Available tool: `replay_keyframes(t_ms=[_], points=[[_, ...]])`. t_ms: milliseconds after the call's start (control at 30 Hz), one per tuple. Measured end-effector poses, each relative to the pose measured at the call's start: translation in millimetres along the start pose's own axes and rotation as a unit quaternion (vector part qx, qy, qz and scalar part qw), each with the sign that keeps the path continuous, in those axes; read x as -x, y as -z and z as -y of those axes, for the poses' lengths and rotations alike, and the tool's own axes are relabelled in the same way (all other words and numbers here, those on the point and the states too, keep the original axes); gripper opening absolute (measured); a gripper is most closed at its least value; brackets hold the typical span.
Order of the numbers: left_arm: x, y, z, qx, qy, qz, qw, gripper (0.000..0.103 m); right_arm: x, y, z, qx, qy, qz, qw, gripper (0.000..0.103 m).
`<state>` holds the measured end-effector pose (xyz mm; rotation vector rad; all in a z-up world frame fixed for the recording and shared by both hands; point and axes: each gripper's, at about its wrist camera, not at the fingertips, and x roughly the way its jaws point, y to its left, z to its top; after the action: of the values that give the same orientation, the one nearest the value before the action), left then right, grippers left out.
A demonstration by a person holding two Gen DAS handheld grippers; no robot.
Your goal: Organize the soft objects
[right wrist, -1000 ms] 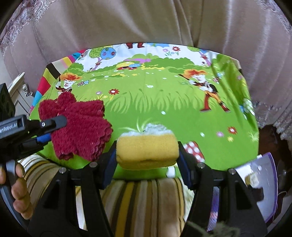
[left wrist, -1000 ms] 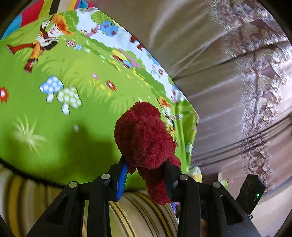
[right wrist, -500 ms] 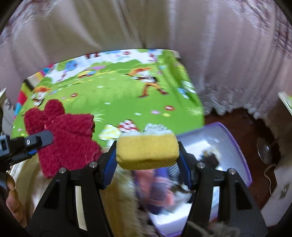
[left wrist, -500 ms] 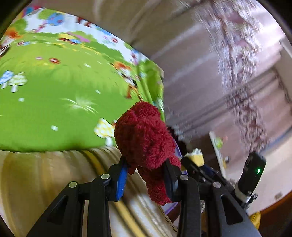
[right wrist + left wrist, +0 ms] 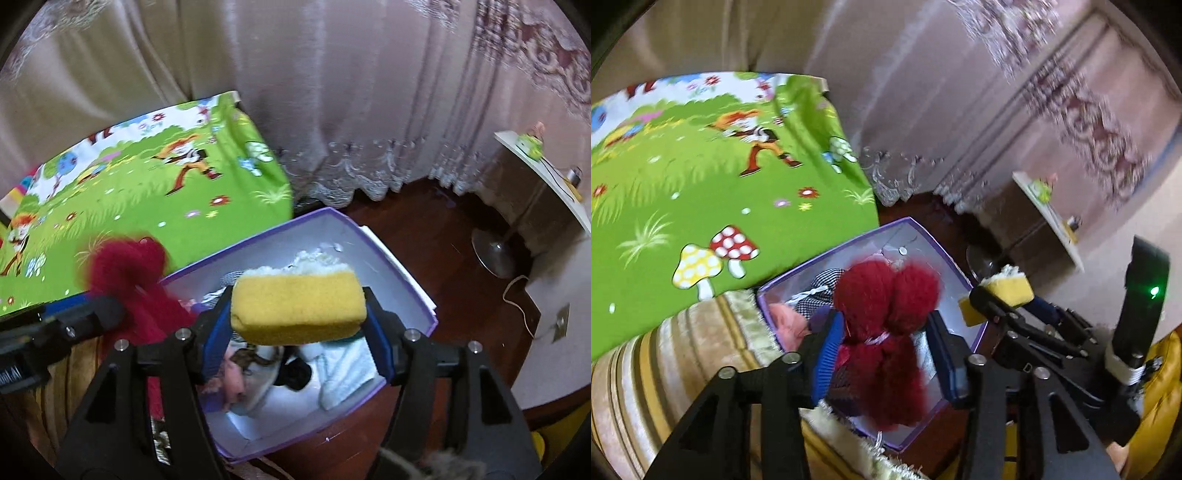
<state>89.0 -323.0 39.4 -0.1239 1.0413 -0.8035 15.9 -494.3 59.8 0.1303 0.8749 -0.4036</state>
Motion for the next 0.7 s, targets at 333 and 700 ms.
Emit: replay_keyframes(t_ms=[333,700], points=[[3,21,18,-0.035,-0.037,-0.025,0.9984,0.079,8,12,20,-0.014,0.016,-0.001,1.0,0.079],[5,44,25,-0.047,-0.061,-0.052,0.9956,0.091,23,28,35,-0.026,0.026,-0.002,0.999,0.079]])
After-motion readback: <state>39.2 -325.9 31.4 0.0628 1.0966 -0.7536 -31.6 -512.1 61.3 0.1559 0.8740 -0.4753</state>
